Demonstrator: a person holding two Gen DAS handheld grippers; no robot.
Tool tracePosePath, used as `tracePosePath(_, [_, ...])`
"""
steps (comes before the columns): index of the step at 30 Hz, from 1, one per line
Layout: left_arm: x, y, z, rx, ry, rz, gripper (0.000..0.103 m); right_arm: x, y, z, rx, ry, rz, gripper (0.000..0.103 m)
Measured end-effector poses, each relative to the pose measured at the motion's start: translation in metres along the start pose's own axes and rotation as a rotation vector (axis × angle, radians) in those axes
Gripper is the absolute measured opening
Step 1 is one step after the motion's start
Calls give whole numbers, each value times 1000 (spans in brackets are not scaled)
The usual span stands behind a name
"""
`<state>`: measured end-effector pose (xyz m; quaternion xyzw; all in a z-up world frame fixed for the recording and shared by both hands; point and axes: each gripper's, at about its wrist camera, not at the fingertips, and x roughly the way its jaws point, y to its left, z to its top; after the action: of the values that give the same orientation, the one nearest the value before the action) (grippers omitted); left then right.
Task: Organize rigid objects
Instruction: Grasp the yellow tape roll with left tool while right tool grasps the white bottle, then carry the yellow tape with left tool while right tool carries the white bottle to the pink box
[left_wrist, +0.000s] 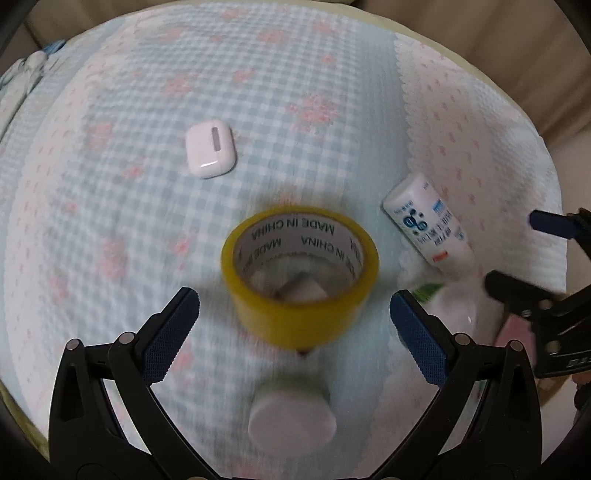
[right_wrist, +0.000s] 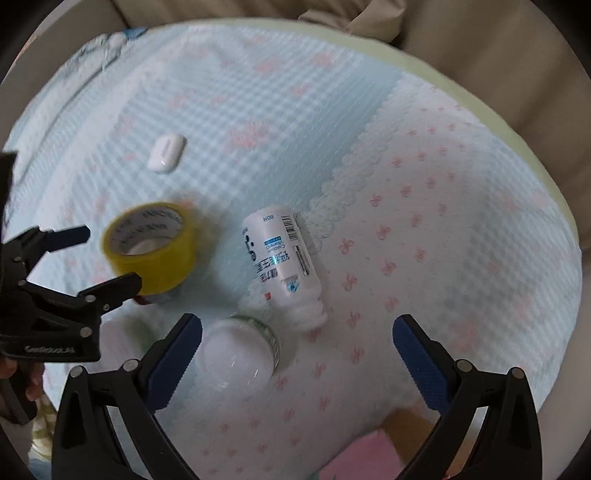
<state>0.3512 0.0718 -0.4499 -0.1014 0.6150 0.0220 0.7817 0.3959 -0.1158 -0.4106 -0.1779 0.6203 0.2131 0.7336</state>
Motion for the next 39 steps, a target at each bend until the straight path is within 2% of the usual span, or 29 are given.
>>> tracePosePath(2, [9,-2,3,6,-2,-3,103,18,0,5,-12,14,2,102])
tracePosePath(5, [23,-1,8,7,-10,14,101,40,-1,12,-19,30,18,92])
tracePosePath(8, [35,2,9,-8,-15,-19,101,57,-4,17,-30,47,12,91])
tracePosePath(12, [43,-3,11,27,-28,2,101,71,-2,23,-77,55,6,91])
tracePosePath(17, [55,-3,13,40,-15,-8,101,84,5,31,-131,80,3,76])
tracePosePath(21, [58,-2,14,37,-18,-17,97,91,10,34,-150,94,-4,73])
tracePosePath(22, [59,-2,14,38,-19,-19,97,93,11,35,-153,94,-8,69])
tracePosePath(23, [60,-2,14,40,-22,-21,97,94,12,35,-155,97,-6,59])
tracePosePath(25, [59,-1,13,37,-28,-28,97,99,14,34,-160,115,-15,50])
tracePosePath(32, [52,2,8,35,-63,-22,97,98,29,28,-174,94,-62,49])
tracePosePath(39, [24,3,5,49,-109,-22,97,80,33,20,-145,59,-88,48])
